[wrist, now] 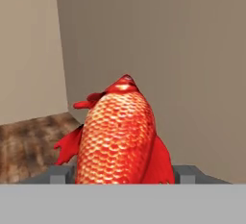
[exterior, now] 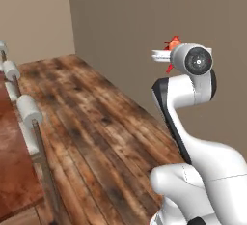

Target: Take the cheese, fish, and bell pepper from the fridge and place them on the plate on the dining counter to create an appetizer plate.

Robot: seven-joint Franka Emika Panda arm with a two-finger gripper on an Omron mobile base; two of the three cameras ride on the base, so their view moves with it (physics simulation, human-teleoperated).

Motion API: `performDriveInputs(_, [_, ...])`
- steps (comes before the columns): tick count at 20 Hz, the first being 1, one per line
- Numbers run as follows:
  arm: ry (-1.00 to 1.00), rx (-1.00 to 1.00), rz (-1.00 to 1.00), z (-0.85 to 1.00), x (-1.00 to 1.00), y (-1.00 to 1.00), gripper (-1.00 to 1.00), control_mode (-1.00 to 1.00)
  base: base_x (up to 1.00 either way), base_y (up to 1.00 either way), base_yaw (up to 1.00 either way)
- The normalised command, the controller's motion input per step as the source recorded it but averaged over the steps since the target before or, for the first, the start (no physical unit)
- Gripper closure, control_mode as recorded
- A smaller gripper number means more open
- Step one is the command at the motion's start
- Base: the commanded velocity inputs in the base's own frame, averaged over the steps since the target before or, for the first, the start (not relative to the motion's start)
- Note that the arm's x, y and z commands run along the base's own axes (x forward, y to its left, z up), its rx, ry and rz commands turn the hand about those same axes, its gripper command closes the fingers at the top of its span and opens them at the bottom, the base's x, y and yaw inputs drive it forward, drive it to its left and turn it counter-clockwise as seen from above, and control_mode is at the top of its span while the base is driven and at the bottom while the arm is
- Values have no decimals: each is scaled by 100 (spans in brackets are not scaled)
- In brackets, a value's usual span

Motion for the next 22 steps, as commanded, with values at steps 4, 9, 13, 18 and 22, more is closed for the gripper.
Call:
performDriveInputs(4, [0, 0, 0, 0, 0, 0, 100, 100, 98, -48, 42])
performDriveInputs(9, [0, 0, 0, 0, 0, 0, 100, 100, 100, -29, 36])
performDriveInputs(13, [0, 0, 0, 0, 0, 0, 100, 100, 100, -18, 37])
performDriveInputs(18, [0, 0, 0, 0, 0, 0, 100, 100, 100, -14, 46])
performDriveInputs(22, [0, 0, 0, 0, 0, 0, 100, 100, 100, -20, 51])
